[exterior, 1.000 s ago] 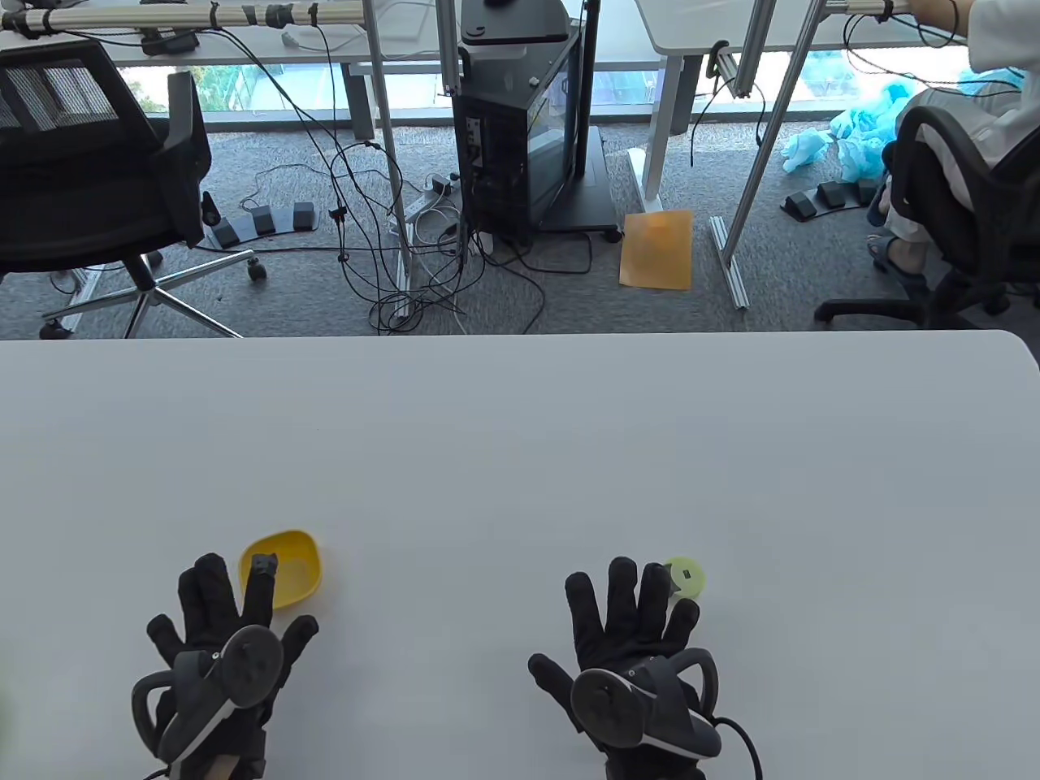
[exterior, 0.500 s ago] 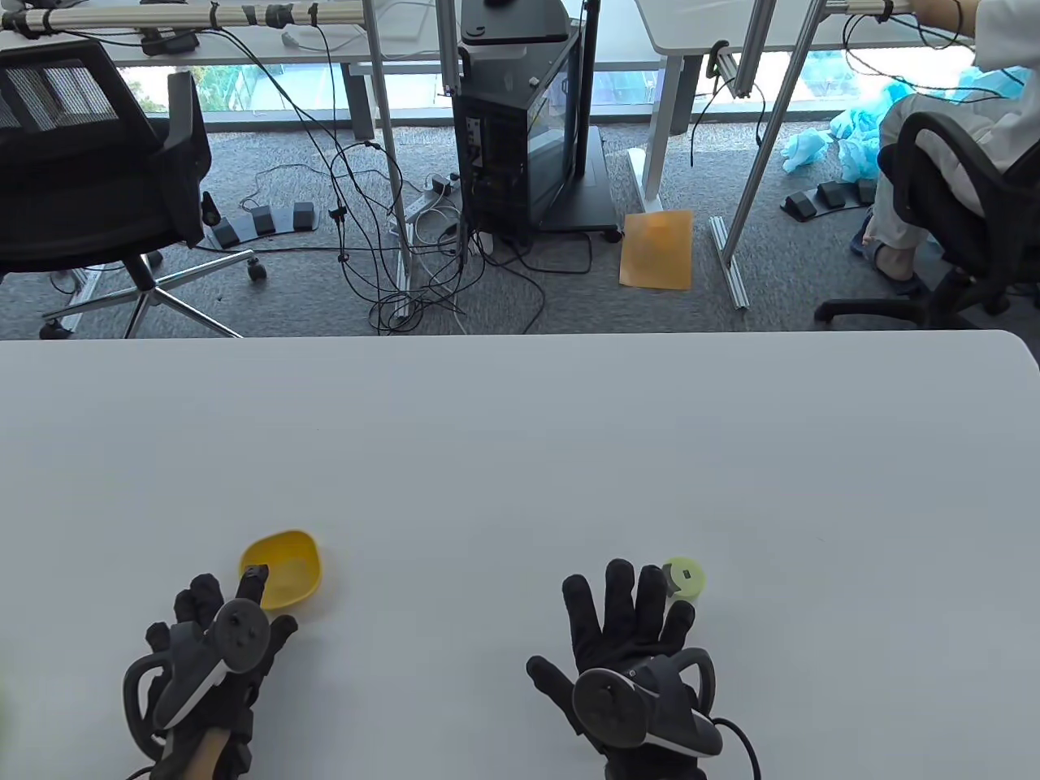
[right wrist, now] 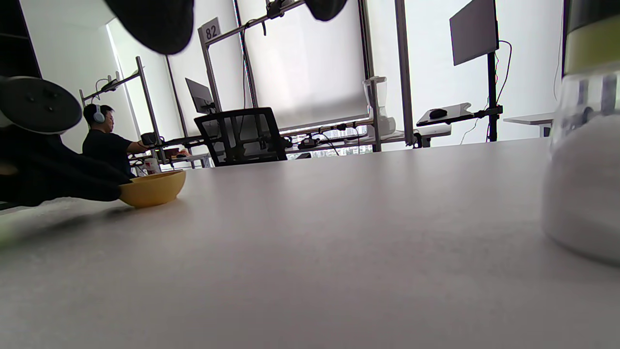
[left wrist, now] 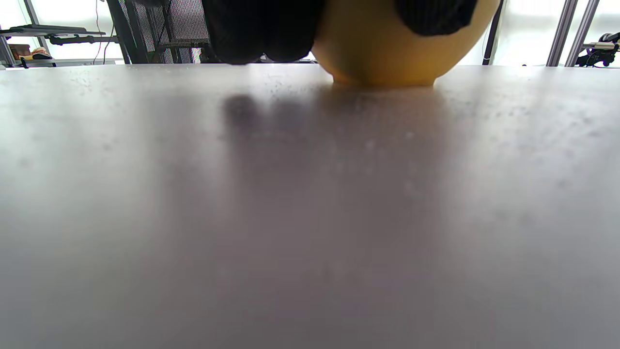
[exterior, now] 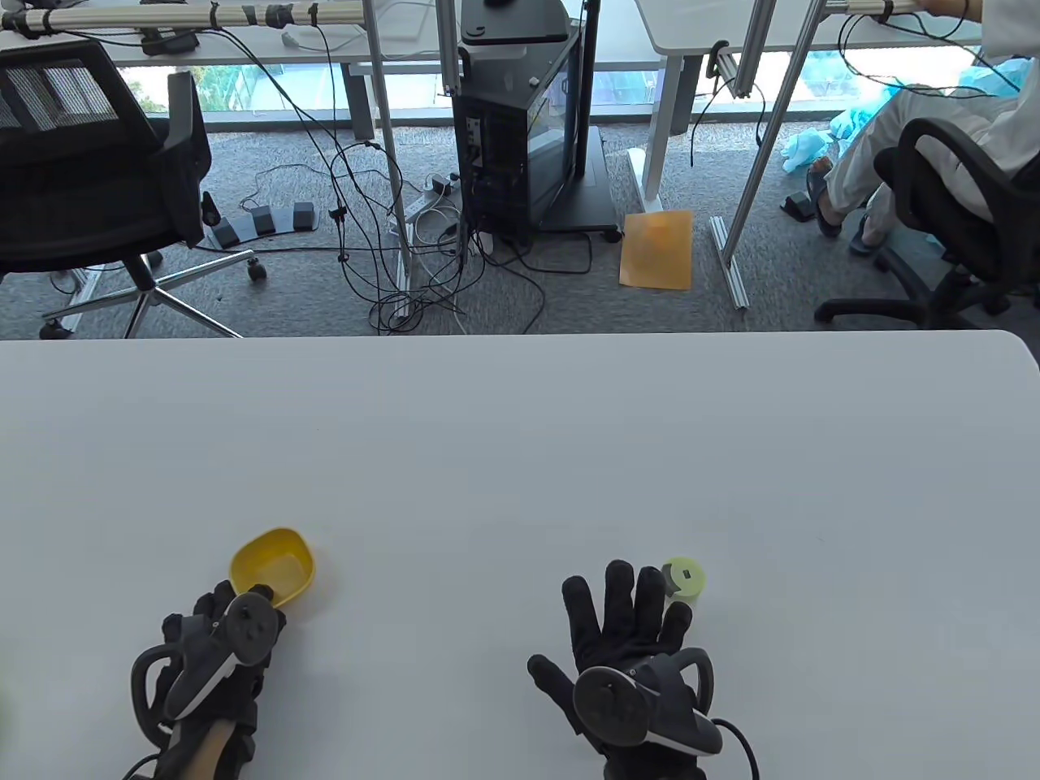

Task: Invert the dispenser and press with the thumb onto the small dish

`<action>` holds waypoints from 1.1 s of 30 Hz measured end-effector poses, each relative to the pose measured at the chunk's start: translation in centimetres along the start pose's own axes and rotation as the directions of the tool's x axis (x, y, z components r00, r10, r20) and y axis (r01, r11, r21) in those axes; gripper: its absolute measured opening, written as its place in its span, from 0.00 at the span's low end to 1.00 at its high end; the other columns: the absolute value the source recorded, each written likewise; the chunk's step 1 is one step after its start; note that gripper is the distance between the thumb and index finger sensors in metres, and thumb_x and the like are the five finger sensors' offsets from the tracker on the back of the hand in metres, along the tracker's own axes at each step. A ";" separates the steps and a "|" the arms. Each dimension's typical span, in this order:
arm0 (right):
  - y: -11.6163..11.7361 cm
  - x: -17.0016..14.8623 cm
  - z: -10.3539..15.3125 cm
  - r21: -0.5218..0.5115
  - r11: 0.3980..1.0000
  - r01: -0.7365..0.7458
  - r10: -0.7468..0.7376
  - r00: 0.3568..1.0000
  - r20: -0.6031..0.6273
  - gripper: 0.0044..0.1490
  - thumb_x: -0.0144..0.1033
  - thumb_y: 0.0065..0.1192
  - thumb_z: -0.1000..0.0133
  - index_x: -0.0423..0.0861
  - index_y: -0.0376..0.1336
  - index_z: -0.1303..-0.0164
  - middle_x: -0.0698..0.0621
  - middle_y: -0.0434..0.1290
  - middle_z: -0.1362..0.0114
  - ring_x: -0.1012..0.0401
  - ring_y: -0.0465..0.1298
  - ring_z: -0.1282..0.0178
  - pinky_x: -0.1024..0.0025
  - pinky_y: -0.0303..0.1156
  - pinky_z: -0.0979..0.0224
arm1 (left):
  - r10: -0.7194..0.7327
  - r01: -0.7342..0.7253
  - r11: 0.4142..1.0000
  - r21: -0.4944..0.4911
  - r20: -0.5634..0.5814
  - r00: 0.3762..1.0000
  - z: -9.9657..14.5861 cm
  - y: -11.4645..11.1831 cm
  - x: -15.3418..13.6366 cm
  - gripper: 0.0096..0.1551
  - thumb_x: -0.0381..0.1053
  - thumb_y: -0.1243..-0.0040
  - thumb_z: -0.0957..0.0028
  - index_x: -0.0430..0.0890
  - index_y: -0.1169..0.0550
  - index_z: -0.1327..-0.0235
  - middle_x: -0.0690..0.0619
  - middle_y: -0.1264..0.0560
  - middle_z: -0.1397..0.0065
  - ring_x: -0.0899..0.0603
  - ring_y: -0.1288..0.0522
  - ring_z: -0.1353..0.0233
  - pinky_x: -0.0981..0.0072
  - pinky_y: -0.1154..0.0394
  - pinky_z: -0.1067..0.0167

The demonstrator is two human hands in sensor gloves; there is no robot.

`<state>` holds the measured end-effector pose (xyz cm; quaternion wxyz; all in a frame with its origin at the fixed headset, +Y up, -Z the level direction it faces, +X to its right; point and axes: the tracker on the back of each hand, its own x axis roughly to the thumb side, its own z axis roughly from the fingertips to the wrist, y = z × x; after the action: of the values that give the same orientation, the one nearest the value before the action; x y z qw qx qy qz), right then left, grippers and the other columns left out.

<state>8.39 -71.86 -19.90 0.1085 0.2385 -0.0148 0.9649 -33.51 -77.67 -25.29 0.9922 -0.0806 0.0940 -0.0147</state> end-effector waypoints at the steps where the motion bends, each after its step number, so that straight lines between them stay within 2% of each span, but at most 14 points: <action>1: 0.0 0.0 0.0 -0.002 1.000 0.001 -0.001 1.000 -0.002 0.59 0.57 0.46 0.30 0.23 0.35 0.13 0.11 0.26 0.26 0.11 0.28 0.35 0.08 0.35 0.49 | 0.001 -0.001 1.000 0.015 -0.001 1.000 0.0 0.0 -0.1 0.30 0.65 0.52 0.39 0.59 0.26 0.24 0.44 0.29 0.17 0.36 0.28 0.18 0.30 0.38 0.26; 4: -0.1 -0.1 0.0 -0.003 1.000 0.003 -0.003 1.000 -0.007 0.59 0.57 0.46 0.30 0.23 0.35 0.13 0.11 0.26 0.26 0.11 0.28 0.35 0.08 0.35 0.49 | 0.009 -0.010 0.996 0.084 0.011 1.000 0.4 0.4 0.2 0.29 0.65 0.51 0.40 0.59 0.24 0.27 0.44 0.27 0.19 0.36 0.27 0.20 0.30 0.37 0.27; 9: -0.1 -0.2 0.0 -0.019 1.000 0.003 -0.003 1.000 -0.014 0.59 0.57 0.46 0.30 0.23 0.35 0.13 0.11 0.26 0.26 0.11 0.28 0.35 0.08 0.35 0.49 | 0.048 -0.063 0.988 0.142 0.106 0.993 1.9 1.4 1.9 0.30 0.65 0.51 0.40 0.60 0.24 0.27 0.44 0.27 0.19 0.36 0.26 0.20 0.31 0.37 0.27; 16: -0.2 -0.4 0.1 -0.017 1.000 0.000 0.000 1.000 -0.022 0.59 0.57 0.46 0.30 0.23 0.35 0.13 0.11 0.26 0.26 0.11 0.28 0.35 0.08 0.35 0.49 | -0.030 -0.042 0.973 0.228 0.303 0.953 4.9 1.6 6.7 0.30 0.65 0.51 0.40 0.60 0.24 0.27 0.45 0.26 0.19 0.37 0.25 0.20 0.32 0.37 0.26; 19: -0.3 -0.5 0.2 -0.017 1.000 -0.006 0.006 1.000 -0.024 0.59 0.57 0.46 0.30 0.23 0.35 0.13 0.10 0.26 0.26 0.11 0.28 0.35 0.08 0.35 0.49 | -0.082 -0.009 0.974 0.227 0.389 0.917 6.1 1.3 9.1 0.30 0.65 0.52 0.40 0.61 0.25 0.27 0.46 0.26 0.19 0.37 0.26 0.20 0.32 0.37 0.26; 24: -0.3 -0.6 0.2 -0.015 1.000 -0.007 0.006 1.000 -0.025 0.59 0.57 0.46 0.30 0.22 0.35 0.13 0.10 0.26 0.26 0.11 0.28 0.35 0.08 0.35 0.49 | -0.141 0.046 0.978 0.204 0.482 0.865 7.1 0.6 11.2 0.30 0.66 0.52 0.41 0.62 0.25 0.25 0.48 0.28 0.18 0.38 0.27 0.19 0.32 0.38 0.25; 33: -0.3 -0.5 0.3 -0.020 1.000 -0.011 0.011 1.000 -0.015 0.59 0.57 0.46 0.30 0.22 0.35 0.13 0.10 0.26 0.26 0.11 0.29 0.35 0.08 0.35 0.49 | -0.163 0.108 0.985 0.134 0.528 0.833 7.0 -0.4 12.4 0.33 0.65 0.53 0.40 0.61 0.30 0.21 0.48 0.28 0.18 0.39 0.27 0.18 0.32 0.39 0.25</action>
<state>9.06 -71.65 -19.85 0.1058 0.2299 -0.0252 0.9671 -19.99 -77.55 -20.77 0.9779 -0.0387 -0.1943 -0.0665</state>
